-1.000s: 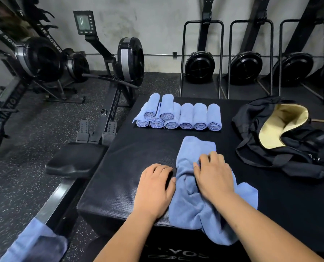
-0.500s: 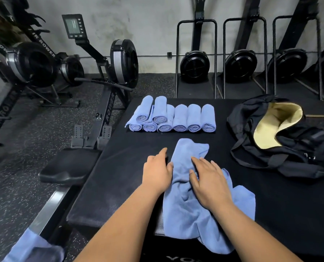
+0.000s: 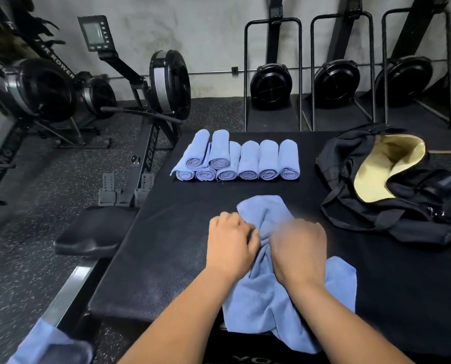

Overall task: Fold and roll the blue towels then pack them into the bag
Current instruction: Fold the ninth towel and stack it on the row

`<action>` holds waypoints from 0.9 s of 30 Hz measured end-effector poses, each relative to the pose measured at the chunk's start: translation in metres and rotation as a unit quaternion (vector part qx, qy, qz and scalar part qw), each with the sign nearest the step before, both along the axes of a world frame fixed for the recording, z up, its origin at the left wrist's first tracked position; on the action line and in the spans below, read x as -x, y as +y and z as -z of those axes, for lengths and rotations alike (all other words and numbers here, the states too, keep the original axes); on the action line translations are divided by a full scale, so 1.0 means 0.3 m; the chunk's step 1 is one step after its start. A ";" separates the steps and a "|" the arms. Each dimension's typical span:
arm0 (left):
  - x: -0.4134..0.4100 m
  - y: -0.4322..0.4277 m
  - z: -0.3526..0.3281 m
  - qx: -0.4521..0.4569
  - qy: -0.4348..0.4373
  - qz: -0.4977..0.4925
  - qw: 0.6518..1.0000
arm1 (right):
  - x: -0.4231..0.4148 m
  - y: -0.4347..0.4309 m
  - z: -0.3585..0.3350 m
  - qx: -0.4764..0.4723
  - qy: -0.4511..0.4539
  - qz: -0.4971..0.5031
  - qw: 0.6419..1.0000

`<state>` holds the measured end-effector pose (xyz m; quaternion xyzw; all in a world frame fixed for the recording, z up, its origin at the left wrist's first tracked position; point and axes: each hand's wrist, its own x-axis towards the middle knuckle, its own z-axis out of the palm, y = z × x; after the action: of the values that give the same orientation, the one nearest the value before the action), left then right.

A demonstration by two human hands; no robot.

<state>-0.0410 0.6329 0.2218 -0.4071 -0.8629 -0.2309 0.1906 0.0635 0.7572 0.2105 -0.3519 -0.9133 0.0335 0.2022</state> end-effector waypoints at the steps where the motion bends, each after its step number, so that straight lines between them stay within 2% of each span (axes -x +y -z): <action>1: -0.009 -0.004 0.010 0.015 -0.011 0.001 1.000 | -0.004 0.002 -0.004 -0.005 -0.001 0.021 1.000; 3: 0.000 -0.001 0.010 -0.008 -0.054 -0.025 0.998 | -0.004 0.007 -0.004 -0.018 0.001 0.031 0.999; 6: 0.045 0.020 -0.030 -0.040 -0.134 -0.088 0.986 | 0.004 0.016 0.018 -0.027 0.020 -0.072 0.997; 8: 0.090 0.036 -0.053 0.026 -0.187 -0.124 0.974 | 0.011 0.019 0.035 -0.019 0.019 -0.113 0.993; 11: 0.169 0.043 -0.069 0.160 -0.220 -0.114 0.955 | 0.012 0.018 0.042 -0.020 0.004 -0.104 0.994; 13: 0.212 0.043 -0.070 0.181 -0.229 -0.082 0.953 | 0.012 0.016 0.041 -0.022 -0.002 -0.100 0.995; 15: 0.228 0.044 -0.067 0.130 -0.242 -0.054 0.960 | 0.013 0.017 0.040 -0.023 -0.006 -0.092 0.995; 18: 0.228 0.051 -0.067 -0.003 -0.291 0.010 0.957 | 0.016 0.015 0.040 -0.020 -0.013 -0.071 0.997; 20: 0.218 0.054 -0.090 -0.120 -0.371 0.051 0.919 | 0.016 0.014 0.038 -0.016 -0.012 -0.047 0.999; 22: 0.207 0.057 -0.126 -0.191 -0.424 0.059 0.883 | 0.016 0.011 0.032 -0.008 -0.006 -0.025 1.000; 24: 0.208 0.062 -0.161 -0.198 -0.427 0.057 0.880 | 0.014 0.007 0.030 -0.004 -0.003 -0.011 1.000; 27: 0.228 0.058 -0.196 -0.176 -0.446 0.105 0.871 | 0.011 0.004 0.023 -0.003 -0.003 -0.005 1.000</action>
<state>-0.1095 0.6503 0.2807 -0.3086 -0.7535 -0.5545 -0.1719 0.0602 0.7585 0.2037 -0.3472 -0.9156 0.0304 0.2006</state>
